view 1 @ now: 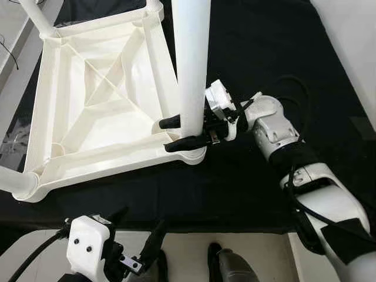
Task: Building children table
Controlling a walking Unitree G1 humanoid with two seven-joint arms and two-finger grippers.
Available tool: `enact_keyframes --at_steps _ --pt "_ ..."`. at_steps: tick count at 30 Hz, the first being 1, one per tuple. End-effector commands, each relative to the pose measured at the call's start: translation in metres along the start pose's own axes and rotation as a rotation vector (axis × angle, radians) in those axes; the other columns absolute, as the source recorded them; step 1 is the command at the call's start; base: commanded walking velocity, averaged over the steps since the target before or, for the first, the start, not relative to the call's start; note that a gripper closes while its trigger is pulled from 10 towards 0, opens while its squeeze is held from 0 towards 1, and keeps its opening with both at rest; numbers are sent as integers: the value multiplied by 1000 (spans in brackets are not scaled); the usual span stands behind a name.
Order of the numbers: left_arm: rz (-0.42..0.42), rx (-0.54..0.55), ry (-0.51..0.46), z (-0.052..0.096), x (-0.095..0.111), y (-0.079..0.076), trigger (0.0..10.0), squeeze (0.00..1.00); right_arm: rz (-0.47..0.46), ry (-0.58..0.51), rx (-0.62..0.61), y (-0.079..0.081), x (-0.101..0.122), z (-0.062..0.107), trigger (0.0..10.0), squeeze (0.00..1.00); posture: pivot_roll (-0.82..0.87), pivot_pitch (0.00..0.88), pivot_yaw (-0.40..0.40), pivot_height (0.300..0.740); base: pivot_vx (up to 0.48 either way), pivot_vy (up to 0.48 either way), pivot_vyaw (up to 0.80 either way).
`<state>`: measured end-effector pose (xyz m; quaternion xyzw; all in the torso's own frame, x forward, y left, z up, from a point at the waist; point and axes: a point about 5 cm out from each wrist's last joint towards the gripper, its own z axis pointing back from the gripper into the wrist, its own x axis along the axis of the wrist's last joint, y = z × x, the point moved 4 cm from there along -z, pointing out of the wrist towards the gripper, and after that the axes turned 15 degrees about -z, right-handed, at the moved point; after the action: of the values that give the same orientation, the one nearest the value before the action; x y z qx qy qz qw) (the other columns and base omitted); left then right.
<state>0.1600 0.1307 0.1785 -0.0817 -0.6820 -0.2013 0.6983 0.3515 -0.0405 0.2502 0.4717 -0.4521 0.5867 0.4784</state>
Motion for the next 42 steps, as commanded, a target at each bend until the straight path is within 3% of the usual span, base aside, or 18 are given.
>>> enact_keyframes --at_steps 1,5,9,11,12,13,14,15,17,18,20,22,28,34,35,36,41,42 --pt "-2 -10 33 2 -4 -1 10000 0 -236 74 -55 6 -63 -1 10000 0 114 408 56 740 0 0 0" --pt "-1 -11 35 2 -4 -2 10000 0 -208 132 -136 -1 -67 2 10000 0 109 404 53 740 0 0 0" --pt "5 -13 39 2 -6 -6 10000 0 -271 172 -640 -17 -87 23 10000 0 80 387 -1 740 0 0 0" --pt "8 -10 39 2 -6 -6 10000 0 -302 91 -930 5 -93 26 10000 0 70 383 -6 740 0 0 0" --pt "8 -10 39 2 -6 -6 10000 0 -302 91 -930 5 -93 26 10000 0 70 383 -6 740 0 0 0" --pt "9 -8 38 1 -6 -5 10000 0 -358 53 -1024 29 -100 21 10000 0 61 384 -1 740 0 0 0" --pt "9 -8 38 1 -6 -5 10000 0 -358 53 -1024 29 -100 21 10000 0 61 384 -1 740 0 0 0" --pt "8 -6 36 0 -6 -4 10000 0 -423 9 -1076 54 -105 7 10000 0 60 384 14 740 0 0 0" --pt "6 -7 36 0 -7 -3 10000 0 -431 -46 -1125 64 -103 -4 10000 0 53 377 28 740 0 0 0" --pt "4 -9 36 -1 -8 -2 10000 0 -415 -105 -1153 64 -99 -12 10000 0 53 368 38 740 0 0 0" --pt "4 -9 36 -1 -8 -2 10000 0 -415 -105 -1153 64 -99 -12 10000 0 53 368 38 740 0 0 0" --pt "1 -16 29 -6 -10 0 10000 0 -441 -146 -1168 53 -107 -23 10000 0 48 349 36 740 0 0 0" --pt "-10 -5 13 -13 -10 4 10000 0 -515 -160 -1238 53 -103 -22 10000 0 40 337 29 740 0 0 0" --pt "-19 0 8 -16 -11 6 10000 0 -496 -224 -1185 53 -84 -28 10000 0 36 325 26 740 0 0 0" --pt "-21 1 6 -17 -11 7 10000 0 -475 -252 -1148 52 -76 -30 10000 557 36 325 26 740 0 0 0" --pt "-23 1 4 -19 -11 7 10000 0 -467 -301 -1049 51 -65 -35 10000 1000 32 321 25 740 0 0 0" --pt "-25 6 -8 -23 -11 8 10000 0 -329 -396 -722 42 -22 -26 10000 1000 26 311 18 740 0 0 0" --pt "-25 6 -8 -23 -11 8 10000 0 -329 -396 -722 42 -22 -26 10000 1000 26 311 18 740 0 0 0"
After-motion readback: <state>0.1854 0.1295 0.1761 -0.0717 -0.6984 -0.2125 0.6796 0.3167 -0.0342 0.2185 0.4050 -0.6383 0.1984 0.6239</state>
